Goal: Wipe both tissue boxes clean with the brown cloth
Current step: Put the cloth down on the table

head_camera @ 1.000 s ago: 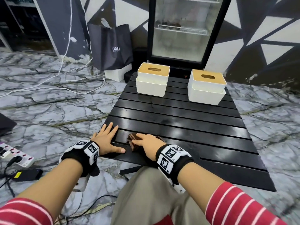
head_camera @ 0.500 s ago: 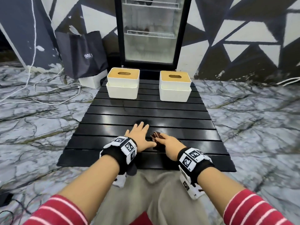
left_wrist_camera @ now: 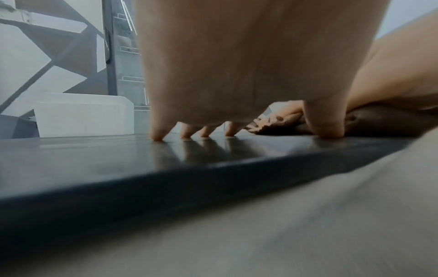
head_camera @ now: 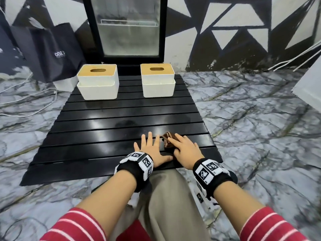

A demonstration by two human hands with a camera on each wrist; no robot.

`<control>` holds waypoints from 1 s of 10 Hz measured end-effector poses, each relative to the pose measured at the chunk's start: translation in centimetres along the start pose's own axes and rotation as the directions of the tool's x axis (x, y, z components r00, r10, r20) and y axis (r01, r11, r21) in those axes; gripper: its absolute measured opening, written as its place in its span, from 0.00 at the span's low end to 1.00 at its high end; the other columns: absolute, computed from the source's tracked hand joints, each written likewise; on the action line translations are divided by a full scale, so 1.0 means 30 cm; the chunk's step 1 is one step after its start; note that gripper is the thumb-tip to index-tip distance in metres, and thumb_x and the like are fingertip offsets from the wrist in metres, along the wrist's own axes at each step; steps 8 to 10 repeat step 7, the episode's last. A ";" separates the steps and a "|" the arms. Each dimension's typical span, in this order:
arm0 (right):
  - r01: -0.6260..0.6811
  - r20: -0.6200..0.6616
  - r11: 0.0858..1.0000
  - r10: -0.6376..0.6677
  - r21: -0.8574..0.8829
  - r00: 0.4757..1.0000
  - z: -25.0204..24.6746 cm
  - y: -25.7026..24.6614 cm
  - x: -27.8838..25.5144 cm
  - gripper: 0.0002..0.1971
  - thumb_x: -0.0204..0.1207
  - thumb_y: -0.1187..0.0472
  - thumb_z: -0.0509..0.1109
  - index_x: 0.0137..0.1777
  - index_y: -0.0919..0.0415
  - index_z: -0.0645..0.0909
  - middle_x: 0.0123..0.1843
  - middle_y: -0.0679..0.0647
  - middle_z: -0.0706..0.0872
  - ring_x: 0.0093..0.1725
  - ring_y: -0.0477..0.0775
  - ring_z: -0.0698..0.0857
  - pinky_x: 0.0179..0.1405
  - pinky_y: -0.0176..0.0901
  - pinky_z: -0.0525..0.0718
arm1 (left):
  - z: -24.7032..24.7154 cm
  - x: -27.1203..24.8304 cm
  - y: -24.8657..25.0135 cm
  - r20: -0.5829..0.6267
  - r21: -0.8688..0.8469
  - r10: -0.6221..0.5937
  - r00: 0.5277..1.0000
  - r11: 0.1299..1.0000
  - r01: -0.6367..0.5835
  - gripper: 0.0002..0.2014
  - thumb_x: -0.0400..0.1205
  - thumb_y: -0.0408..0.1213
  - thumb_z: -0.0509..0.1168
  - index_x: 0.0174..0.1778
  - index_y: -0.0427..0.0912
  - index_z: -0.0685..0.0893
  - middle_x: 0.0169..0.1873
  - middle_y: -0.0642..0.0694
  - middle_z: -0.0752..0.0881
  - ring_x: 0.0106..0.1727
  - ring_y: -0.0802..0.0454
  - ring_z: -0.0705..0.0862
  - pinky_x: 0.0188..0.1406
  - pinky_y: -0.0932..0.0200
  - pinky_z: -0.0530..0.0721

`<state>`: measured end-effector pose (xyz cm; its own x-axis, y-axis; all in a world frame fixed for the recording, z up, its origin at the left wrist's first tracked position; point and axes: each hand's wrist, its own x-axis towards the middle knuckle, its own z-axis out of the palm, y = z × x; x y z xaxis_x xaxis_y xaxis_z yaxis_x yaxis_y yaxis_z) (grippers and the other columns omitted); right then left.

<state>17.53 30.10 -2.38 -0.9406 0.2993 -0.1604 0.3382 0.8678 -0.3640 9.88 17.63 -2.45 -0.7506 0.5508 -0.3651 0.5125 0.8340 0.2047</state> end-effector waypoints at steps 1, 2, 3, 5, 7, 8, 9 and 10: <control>-0.006 -0.024 1.000 0.007 0.015 1.000 -0.004 0.015 -0.015 0.27 0.80 0.60 0.53 0.77 0.40 0.57 0.82 0.45 0.53 0.81 0.54 0.51 0.76 0.64 0.52 | 0.000 -0.003 0.003 -0.001 -0.003 0.003 1.000 1.000 -0.003 0.49 0.74 0.70 0.57 0.82 0.52 0.40 0.83 0.47 0.35 0.83 0.44 0.34 0.79 0.36 0.39; -0.005 -0.048 1.000 0.006 0.026 0.999 0.001 0.031 -0.020 0.26 0.81 0.60 0.53 0.77 0.40 0.57 0.82 0.46 0.54 0.81 0.54 0.51 0.76 0.63 0.53 | 0.000 -0.010 -0.002 0.007 -0.018 0.001 1.000 1.000 -0.001 0.49 0.74 0.70 0.58 0.82 0.52 0.39 0.82 0.47 0.34 0.83 0.44 0.34 0.79 0.36 0.38; -0.018 -0.074 0.999 0.021 0.040 0.997 0.009 0.033 -0.020 0.26 0.81 0.59 0.53 0.77 0.40 0.58 0.82 0.46 0.55 0.81 0.55 0.52 0.76 0.63 0.53 | -0.001 -0.014 -0.004 0.013 -0.024 0.005 1.000 1.000 -0.005 0.49 0.74 0.70 0.57 0.82 0.53 0.39 0.82 0.48 0.34 0.82 0.45 0.33 0.79 0.37 0.37; -0.025 -0.125 0.998 0.031 0.053 0.992 0.020 0.031 -0.022 0.26 0.80 0.59 0.54 0.77 0.40 0.59 0.82 0.46 0.56 0.81 0.54 0.53 0.77 0.61 0.52 | 0.001 -0.006 -0.010 0.005 -0.027 -0.001 1.000 1.000 0.002 0.49 0.74 0.70 0.58 0.82 0.52 0.40 0.82 0.48 0.34 0.82 0.45 0.33 0.79 0.37 0.37; -0.016 -0.068 0.998 0.021 0.069 0.997 0.000 0.036 -0.017 0.25 0.81 0.55 0.56 0.77 0.39 0.57 0.82 0.47 0.54 0.81 0.56 0.50 0.77 0.63 0.51 | -0.042 -0.014 -0.026 -0.031 -0.075 0.046 0.998 0.996 -0.048 0.44 0.77 0.65 0.59 0.83 0.51 0.47 0.84 0.46 0.41 0.84 0.46 0.40 0.80 0.39 0.43; -0.016 -0.068 0.998 0.021 0.069 0.997 0.000 0.036 -0.017 0.25 0.81 0.55 0.56 0.77 0.39 0.57 0.82 0.47 0.54 0.81 0.56 0.50 0.77 0.63 0.51 | -0.042 -0.014 -0.026 -0.031 -0.075 0.046 0.998 0.996 -0.048 0.44 0.77 0.65 0.59 0.83 0.51 0.47 0.84 0.46 0.41 0.84 0.46 0.40 0.80 0.39 0.43; -0.016 -0.068 0.998 0.021 0.069 0.997 0.000 0.036 -0.017 0.25 0.81 0.55 0.56 0.77 0.39 0.57 0.82 0.47 0.54 0.81 0.56 0.50 0.77 0.63 0.51 | -0.042 -0.014 -0.026 -0.031 -0.075 0.046 0.998 0.996 -0.048 0.44 0.77 0.65 0.59 0.83 0.51 0.47 0.84 0.46 0.41 0.84 0.46 0.40 0.80 0.39 0.43; -0.016 -0.068 0.998 0.021 0.069 0.997 0.000 0.036 -0.017 0.25 0.81 0.55 0.56 0.77 0.39 0.57 0.82 0.47 0.54 0.81 0.56 0.50 0.77 0.63 0.51 | -0.042 -0.014 -0.026 -0.031 -0.075 0.046 0.998 0.996 -0.048 0.44 0.77 0.65 0.59 0.83 0.51 0.47 0.84 0.46 0.41 0.84 0.46 0.40 0.80 0.39 0.43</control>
